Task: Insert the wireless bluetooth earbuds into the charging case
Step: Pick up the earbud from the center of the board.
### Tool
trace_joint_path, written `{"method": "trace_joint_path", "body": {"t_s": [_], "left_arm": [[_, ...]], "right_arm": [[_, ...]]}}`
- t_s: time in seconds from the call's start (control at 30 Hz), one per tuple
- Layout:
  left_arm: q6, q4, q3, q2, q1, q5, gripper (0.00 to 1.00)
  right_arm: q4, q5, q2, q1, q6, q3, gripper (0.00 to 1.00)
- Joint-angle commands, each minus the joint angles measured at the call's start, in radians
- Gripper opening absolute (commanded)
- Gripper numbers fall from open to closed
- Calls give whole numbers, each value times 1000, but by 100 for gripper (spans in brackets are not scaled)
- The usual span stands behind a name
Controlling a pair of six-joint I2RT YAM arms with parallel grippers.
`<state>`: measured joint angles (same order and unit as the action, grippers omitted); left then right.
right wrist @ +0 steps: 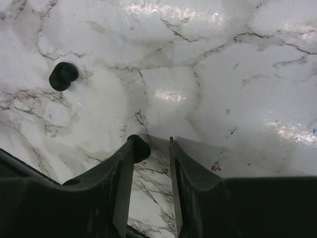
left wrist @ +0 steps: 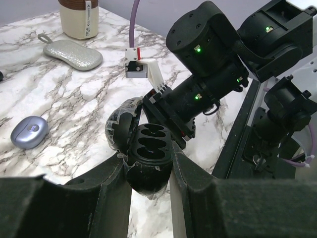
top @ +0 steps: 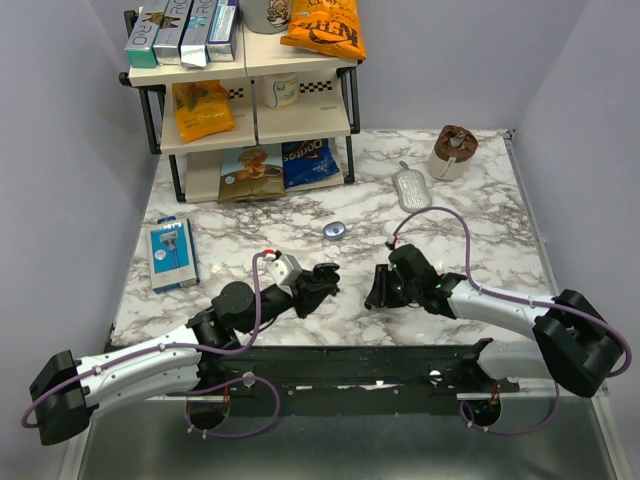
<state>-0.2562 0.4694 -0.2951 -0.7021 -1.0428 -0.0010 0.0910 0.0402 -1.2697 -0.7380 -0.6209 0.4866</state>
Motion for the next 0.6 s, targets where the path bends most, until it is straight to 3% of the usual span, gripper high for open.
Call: {"method": "trace_joint_path", "body": {"t_s": [0.0, 0.1, 0.27, 0.4, 0.57], "left_arm": [[-3, 14, 5, 1, -10, -17, 0], [-5, 11, 7, 12, -10, -25, 0], [-3, 14, 10, 21, -11, -37, 0], [-6, 21, 10, 18, -13, -37, 0], [-9, 14, 11, 15, -16, -45, 0]], "right_arm": [[9, -6, 30, 5, -14, -14, 57], [36, -37, 78, 5, -14, -10, 64], [81, -59, 150, 3, 18, 24, 65], [101, -48, 148, 3, 55, 61, 51], [205, -141, 81, 3, 90, 141, 46]]}}
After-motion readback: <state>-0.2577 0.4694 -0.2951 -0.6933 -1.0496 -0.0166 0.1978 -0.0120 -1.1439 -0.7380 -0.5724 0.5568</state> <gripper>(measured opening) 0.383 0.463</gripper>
